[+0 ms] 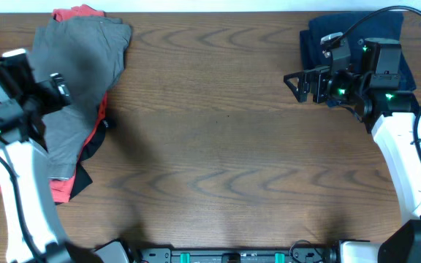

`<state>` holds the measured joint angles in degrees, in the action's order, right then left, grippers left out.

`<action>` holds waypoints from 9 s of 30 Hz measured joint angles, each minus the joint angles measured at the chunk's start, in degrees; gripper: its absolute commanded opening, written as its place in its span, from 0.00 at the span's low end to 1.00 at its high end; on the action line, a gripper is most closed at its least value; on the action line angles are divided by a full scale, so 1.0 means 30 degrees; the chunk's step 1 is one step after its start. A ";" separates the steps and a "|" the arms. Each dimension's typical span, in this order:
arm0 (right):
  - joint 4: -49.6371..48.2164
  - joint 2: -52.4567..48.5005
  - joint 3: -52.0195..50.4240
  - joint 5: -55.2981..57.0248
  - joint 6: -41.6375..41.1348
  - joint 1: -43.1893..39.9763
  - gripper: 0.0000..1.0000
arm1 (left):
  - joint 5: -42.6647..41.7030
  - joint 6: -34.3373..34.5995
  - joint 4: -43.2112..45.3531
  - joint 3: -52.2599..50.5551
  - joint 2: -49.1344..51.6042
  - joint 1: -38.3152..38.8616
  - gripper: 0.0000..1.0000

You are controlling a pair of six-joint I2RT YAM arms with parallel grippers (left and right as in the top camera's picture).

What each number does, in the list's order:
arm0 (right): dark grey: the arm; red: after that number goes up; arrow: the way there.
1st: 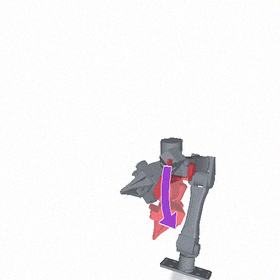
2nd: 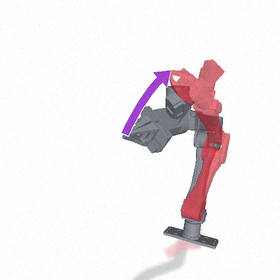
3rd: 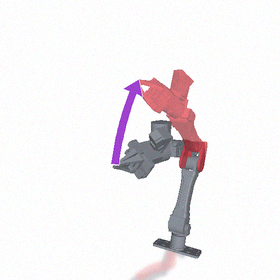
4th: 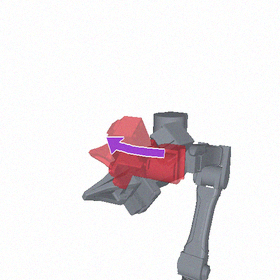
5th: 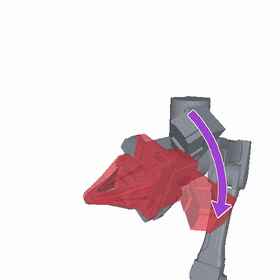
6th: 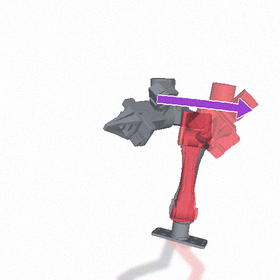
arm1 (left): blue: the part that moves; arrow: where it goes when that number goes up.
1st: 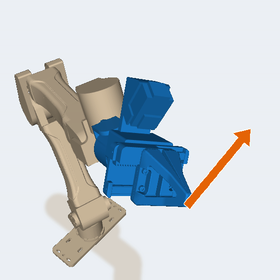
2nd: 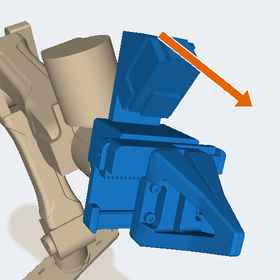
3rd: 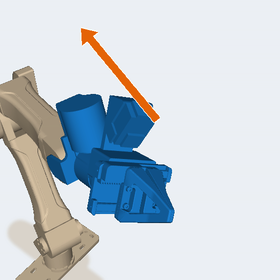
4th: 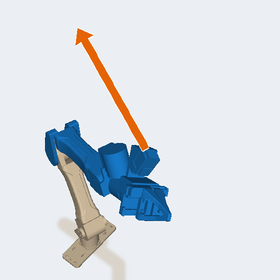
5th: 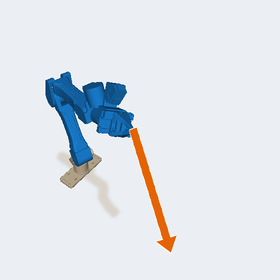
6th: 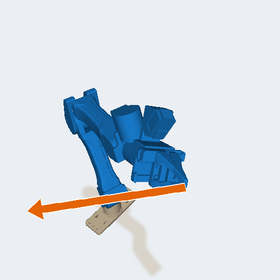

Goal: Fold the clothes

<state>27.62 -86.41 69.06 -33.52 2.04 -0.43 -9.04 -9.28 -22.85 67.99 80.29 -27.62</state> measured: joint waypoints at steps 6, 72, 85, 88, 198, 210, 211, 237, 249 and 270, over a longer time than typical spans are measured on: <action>0.0590 -0.0109 0.0000 -0.0022 -0.0015 0.0000 0.99 | -0.0022 -0.0087 0.0714 0.0903 0.3126 -0.2178 1.00; -0.0488 -0.0146 0.0015 0.2616 -0.0576 0.0816 0.80 | -0.5115 0.2193 -0.0357 0.1727 0.2776 -0.1865 0.06; 0.0248 0.2120 0.0073 0.2630 -0.3701 -0.2783 0.82 | -0.6972 0.2805 -0.0663 0.1727 0.1603 1.0528 0.06; 0.0874 0.3082 0.0080 0.2623 -0.3891 -0.3373 0.84 | -0.7082 0.2878 0.0539 0.1727 0.1894 1.3522 0.06; 0.3140 0.1071 0.0131 0.3089 -0.2616 -0.3861 0.92 | 0.4597 0.4116 -0.5632 0.2025 0.8823 1.8411 0.06; 0.3541 0.1071 0.0138 0.3184 -0.2608 -0.3861 0.88 | 0.4277 0.6237 -1.3216 0.2025 0.3832 1.8411 0.06; 0.3650 0.1071 0.0138 0.3184 -0.2608 -0.3861 0.88 | 0.4051 0.6543 -1.3945 0.2025 0.3475 1.8411 0.06; 0.4437 0.1071 0.0146 0.3177 -0.2601 -0.3854 0.87 | -0.0947 0.9792 -1.7180 -0.3126 0.3169 1.8411 0.69; 0.4444 0.1071 0.0146 0.2259 -0.2098 -0.2929 0.87 | 0.0780 0.9836 -1.6509 0.0117 0.2149 1.8404 0.92; 0.6725 -0.4014 0.0182 0.7045 -0.4131 0.2900 0.86 | 0.4422 0.7227 -0.8007 0.0736 0.1027 1.3493 0.98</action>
<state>47.79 -98.45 69.60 -12.38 -10.35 8.27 4.23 12.40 -46.87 70.19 83.37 12.86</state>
